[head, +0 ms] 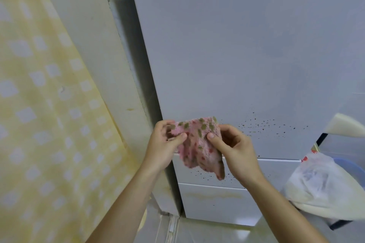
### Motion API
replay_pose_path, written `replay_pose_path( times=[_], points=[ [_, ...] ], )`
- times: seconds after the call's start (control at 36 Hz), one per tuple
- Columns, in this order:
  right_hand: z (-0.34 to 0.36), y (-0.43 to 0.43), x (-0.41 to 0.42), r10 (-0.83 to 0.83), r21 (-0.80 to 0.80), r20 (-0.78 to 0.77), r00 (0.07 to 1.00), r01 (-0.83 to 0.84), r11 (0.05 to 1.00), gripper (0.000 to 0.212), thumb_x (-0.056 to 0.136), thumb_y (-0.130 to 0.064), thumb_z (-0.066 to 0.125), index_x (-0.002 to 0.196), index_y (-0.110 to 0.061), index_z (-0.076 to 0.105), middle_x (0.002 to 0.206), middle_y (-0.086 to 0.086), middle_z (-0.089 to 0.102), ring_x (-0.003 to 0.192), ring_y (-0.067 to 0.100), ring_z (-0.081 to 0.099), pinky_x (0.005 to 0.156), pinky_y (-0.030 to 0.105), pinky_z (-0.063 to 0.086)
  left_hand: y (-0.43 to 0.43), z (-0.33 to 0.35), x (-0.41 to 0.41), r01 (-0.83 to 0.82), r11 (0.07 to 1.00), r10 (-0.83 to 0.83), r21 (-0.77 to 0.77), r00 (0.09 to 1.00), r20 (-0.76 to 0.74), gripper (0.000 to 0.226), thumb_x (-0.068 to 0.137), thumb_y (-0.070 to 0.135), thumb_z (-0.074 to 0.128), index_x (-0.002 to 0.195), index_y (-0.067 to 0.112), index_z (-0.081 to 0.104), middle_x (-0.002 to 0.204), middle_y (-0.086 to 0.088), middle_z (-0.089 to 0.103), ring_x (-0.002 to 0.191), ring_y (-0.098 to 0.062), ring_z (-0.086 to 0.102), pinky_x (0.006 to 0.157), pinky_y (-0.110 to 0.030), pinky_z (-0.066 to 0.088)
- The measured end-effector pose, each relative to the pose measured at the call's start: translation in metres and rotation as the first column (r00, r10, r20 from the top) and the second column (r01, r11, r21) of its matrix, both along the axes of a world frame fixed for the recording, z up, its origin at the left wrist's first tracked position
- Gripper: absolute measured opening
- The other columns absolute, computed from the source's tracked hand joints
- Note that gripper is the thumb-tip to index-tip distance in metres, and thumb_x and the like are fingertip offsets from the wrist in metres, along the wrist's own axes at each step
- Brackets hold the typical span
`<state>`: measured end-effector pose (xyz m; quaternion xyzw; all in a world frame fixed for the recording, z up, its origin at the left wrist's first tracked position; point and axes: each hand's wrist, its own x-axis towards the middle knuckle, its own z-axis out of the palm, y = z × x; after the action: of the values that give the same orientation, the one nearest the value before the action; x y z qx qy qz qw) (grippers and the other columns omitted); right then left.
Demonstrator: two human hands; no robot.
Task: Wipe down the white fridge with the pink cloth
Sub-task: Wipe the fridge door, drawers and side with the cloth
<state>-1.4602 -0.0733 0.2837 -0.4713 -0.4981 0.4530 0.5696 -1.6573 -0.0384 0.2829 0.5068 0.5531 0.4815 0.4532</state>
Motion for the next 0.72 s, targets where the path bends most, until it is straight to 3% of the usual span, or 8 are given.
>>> replay_pose_path(
  times=[0.08, 0.14, 0.22, 0.31, 0.44, 0.53, 0.61, 0.72],
  points=[
    [0.004, -0.004, -0.015, -0.105, 0.023, -0.008, 0.994, 0.105, 0.994, 0.005, 0.095, -0.022, 0.077, 0.1, -0.024, 0.076, 0.091, 0.001, 0.079, 0.084, 0.028, 0.074, 0.072, 0.038, 0.06, -0.01, 0.006, 0.018, -0.109, 0.99, 0.122, 0.094, 0.981, -0.151, 0.031, 0.098, 0.024, 0.074, 0.124, 0.025, 0.057, 0.124, 0.004, 0.063, 0.116, -0.013, 0.063, 0.093, -0.016, 0.049],
    [0.008, -0.006, -0.023, -0.095, -0.049, -0.063, 0.994, 0.092, 0.995, 0.008, 0.098, -0.029, 0.072, 0.105, -0.029, 0.077, 0.091, 0.001, 0.079, 0.077, 0.024, 0.074, 0.066, 0.034, 0.058, -0.018, 0.017, 0.028, 0.076, 0.994, -0.074, 0.073, 0.997, -0.034, 0.017, 0.108, 0.031, 0.056, 0.119, 0.023, 0.066, 0.122, -0.001, 0.071, 0.115, -0.018, 0.068, 0.095, -0.021, 0.051],
    [0.009, -0.006, -0.026, -0.003, -0.139, -0.246, 0.969, -0.033, 0.99, 0.025, 0.108, -0.024, 0.056, 0.125, -0.023, 0.074, 0.118, 0.003, 0.078, 0.096, 0.028, 0.078, 0.079, 0.037, 0.063, -0.029, 0.028, 0.031, 0.393, 0.918, -0.38, -0.05, 0.91, 0.162, 0.039, 0.102, 0.059, 0.055, 0.121, 0.028, 0.07, 0.124, 0.003, 0.073, 0.109, -0.018, 0.071, 0.098, -0.04, 0.058],
    [0.01, -0.005, -0.015, 0.077, -0.14, -0.178, 0.981, -0.103, 0.985, 0.035, 0.11, -0.01, 0.048, 0.136, -0.022, 0.069, 0.115, 0.009, 0.079, 0.096, 0.024, 0.079, 0.083, 0.037, 0.063, -0.023, 0.023, 0.023, 0.404, 0.91, -0.403, -0.088, 0.915, 0.027, 0.037, 0.095, 0.018, 0.073, 0.131, 0.022, 0.064, 0.12, -0.006, 0.077, 0.111, -0.029, 0.074, 0.104, -0.058, 0.055],
    [0.01, 0.002, 0.007, -0.139, -0.052, 0.019, 0.99, 0.14, 0.989, 0.032, 0.103, -0.006, 0.058, 0.115, -0.028, 0.077, 0.092, 0.012, 0.074, 0.063, 0.009, 0.063, 0.058, 0.014, 0.051, -0.017, 0.02, 0.016, 0.326, 0.91, -0.229, -0.255, 0.91, 0.346, 0.045, 0.094, -0.008, 0.04, 0.122, 0.009, 0.07, 0.115, -0.016, 0.077, 0.108, -0.033, 0.072, 0.103, -0.053, 0.053],
    [0.005, 0.007, 0.017, -0.106, -0.023, 0.128, 0.986, 0.109, 0.994, 0.019, 0.102, -0.03, 0.065, 0.116, -0.042, 0.073, 0.11, -0.009, 0.072, 0.082, 0.002, 0.063, 0.069, 0.019, 0.051, -0.016, 0.022, 0.012, 0.369, 0.887, -0.247, -0.277, 0.887, 0.391, 0.047, 0.095, -0.011, 0.034, 0.12, 0.004, 0.07, 0.116, -0.019, 0.076, 0.105, -0.032, 0.073, 0.101, -0.048, 0.054],
    [0.004, 0.01, 0.02, 0.169, -0.152, 0.117, 0.979, -0.151, 0.977, 0.041, 0.094, -0.059, 0.067, 0.131, -0.042, 0.065, 0.124, -0.02, 0.071, 0.109, -0.004, 0.068, 0.091, 0.028, 0.053, -0.012, 0.028, 0.011, 0.449, 0.847, -0.329, -0.285, 0.863, 0.384, 0.044, 0.087, -0.008, 0.044, 0.118, 0.005, 0.072, 0.116, -0.022, 0.073, 0.106, -0.034, 0.072, 0.097, -0.047, 0.057],
    [0.0, 0.012, 0.022, 0.29, -0.19, 0.035, 0.956, -0.278, 0.941, 0.024, 0.094, -0.034, 0.076, 0.112, -0.018, 0.076, 0.106, 0.003, 0.08, 0.1, 0.021, 0.076, 0.078, 0.029, 0.06, -0.004, 0.031, 0.007, 0.527, 0.778, -0.451, -0.343, 0.848, 0.278, 0.056, 0.074, -0.001, 0.052, 0.126, 0.008, 0.072, 0.129, -0.027, 0.068, 0.123, -0.042, 0.066, 0.109, -0.057, 0.051]
  ],
)
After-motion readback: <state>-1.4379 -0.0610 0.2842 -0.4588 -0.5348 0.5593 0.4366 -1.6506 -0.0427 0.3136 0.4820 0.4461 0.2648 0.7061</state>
